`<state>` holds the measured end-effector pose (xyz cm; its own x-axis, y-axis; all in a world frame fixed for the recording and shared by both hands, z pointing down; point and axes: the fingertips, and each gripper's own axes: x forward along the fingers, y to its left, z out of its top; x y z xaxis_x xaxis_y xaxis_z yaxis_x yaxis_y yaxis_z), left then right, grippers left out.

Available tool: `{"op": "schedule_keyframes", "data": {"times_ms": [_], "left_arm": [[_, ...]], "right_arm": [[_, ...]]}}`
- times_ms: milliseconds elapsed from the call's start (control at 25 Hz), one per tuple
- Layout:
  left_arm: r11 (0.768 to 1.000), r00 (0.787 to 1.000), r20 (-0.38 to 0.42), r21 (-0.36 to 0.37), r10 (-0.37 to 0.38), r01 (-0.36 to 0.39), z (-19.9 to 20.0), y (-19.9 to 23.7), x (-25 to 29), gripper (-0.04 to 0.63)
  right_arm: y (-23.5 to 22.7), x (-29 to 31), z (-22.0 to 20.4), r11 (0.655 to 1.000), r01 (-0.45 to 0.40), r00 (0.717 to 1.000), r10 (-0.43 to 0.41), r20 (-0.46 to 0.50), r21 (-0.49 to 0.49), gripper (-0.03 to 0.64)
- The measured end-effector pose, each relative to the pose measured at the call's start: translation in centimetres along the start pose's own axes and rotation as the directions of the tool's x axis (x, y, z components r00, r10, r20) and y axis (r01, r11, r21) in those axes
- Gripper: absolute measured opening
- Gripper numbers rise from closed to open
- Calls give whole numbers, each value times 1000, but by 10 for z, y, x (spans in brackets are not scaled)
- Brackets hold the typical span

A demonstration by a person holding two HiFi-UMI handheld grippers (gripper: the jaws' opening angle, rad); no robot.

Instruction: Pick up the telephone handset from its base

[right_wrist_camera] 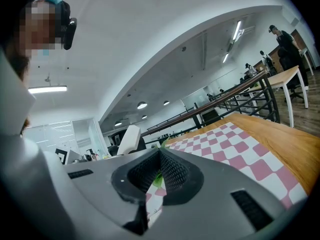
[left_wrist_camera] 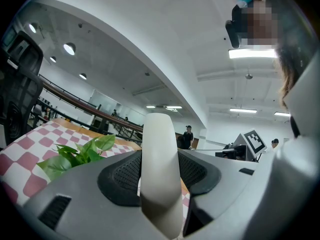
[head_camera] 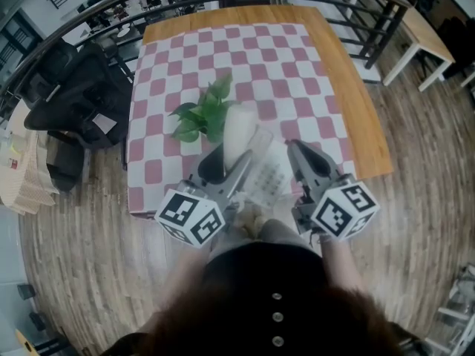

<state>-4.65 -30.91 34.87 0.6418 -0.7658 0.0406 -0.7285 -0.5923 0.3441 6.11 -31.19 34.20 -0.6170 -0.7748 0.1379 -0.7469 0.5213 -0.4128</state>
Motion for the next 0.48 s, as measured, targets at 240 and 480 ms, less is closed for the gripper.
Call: {"op": "schedule_keyframes", "data": {"times_ms": [240,480], "left_arm": [[1000,1000,-11,14,-8,8,1,-4,0,223],[1000,1000,-19,6,-12,12,-1,-5,2,222]], "right_arm": [[-1,2,-3,1000,12,1000,-12,-20,-25,10],[-2,4,-7,999,14,999,-15,-44,-35,10]]}}
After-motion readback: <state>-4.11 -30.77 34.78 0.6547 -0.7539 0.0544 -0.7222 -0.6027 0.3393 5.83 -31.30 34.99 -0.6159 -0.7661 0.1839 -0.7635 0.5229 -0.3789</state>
